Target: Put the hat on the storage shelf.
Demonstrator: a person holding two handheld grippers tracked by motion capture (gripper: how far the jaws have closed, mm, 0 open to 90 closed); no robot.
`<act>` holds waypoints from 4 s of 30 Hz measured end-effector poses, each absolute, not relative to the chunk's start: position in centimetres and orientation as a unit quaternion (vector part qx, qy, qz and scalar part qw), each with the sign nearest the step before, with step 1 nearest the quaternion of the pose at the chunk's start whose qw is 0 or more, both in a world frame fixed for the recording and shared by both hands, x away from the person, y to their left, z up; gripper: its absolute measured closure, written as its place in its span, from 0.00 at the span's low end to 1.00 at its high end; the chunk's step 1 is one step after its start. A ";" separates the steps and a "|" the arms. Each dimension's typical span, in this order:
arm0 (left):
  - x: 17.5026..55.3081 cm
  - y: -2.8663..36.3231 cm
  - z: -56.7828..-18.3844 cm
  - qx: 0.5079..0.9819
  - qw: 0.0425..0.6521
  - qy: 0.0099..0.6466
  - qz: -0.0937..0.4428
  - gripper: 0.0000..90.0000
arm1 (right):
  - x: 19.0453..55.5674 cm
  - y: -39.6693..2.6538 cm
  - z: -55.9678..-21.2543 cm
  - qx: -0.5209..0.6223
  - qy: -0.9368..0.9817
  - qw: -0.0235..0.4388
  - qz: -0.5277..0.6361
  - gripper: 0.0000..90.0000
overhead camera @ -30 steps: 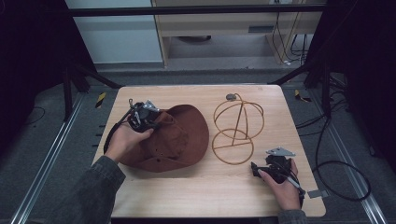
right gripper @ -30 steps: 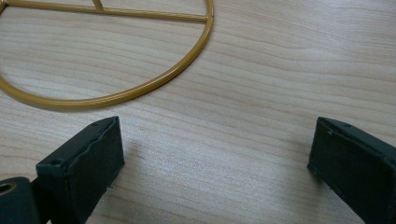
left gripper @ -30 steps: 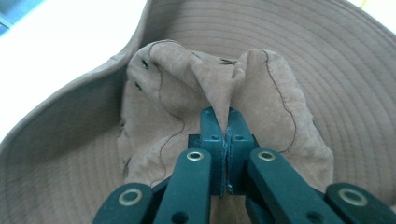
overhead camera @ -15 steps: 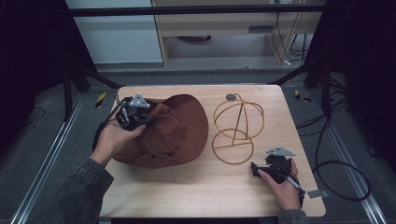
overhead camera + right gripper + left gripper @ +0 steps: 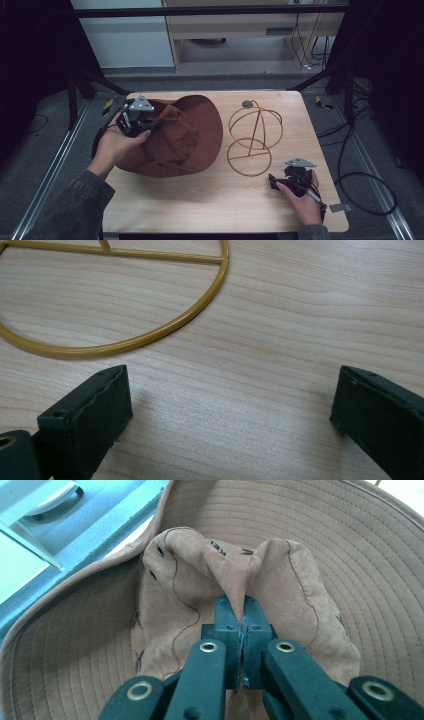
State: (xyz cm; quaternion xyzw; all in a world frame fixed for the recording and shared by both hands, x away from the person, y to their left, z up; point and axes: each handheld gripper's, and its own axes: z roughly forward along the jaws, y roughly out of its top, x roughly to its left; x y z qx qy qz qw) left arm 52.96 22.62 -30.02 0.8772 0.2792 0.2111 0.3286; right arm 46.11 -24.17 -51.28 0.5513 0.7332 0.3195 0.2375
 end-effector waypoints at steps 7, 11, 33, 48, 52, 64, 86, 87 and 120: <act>52.7 22.9 -29.6 0.875 0.336 0.279 0.211 0.98 | 46.1 -24.2 -51.3 0.552 0.733 0.237 0.319 0.03; 52.4 23.1 -28.9 0.872 0.339 0.277 0.218 0.98 | 46.1 -24.1 -51.3 0.553 0.732 0.238 0.319 0.03; 50.5 24.4 -25.9 0.866 0.357 0.261 0.234 0.98 | 46.1 -24.2 -51.3 0.553 0.732 0.238 0.319 0.03; 48.1 25.3 -23.5 0.853 0.390 0.246 0.244 0.98 | 46.1 -24.2 -51.3 0.553 0.732 0.238 0.319 0.03; 47.6 25.3 -22.9 0.853 0.392 0.240 0.247 0.98 | 46.0 -24.3 -51.3 0.553 0.732 0.239 0.319 0.03; 47.0 24.9 -21.5 0.853 0.397 0.228 0.251 0.98 | 46.0 -24.9 -51.3 0.559 0.727 0.241 0.317 0.03; 47.0 21.8 -18.8 0.859 0.396 0.198 0.257 0.99 | 45.9 -25.4 -51.3 0.568 0.721 0.242 0.314 0.03; 47.1 21.6 -18.8 0.858 0.399 0.199 0.256 0.99 | 45.9 -25.4 -51.3 0.568 0.721 0.242 0.314 0.03; 50.0 14.7 -17.9 0.872 0.397 0.159 0.238 0.99 | 46.0 -25.3 -51.3 0.570 0.720 0.242 0.313 0.03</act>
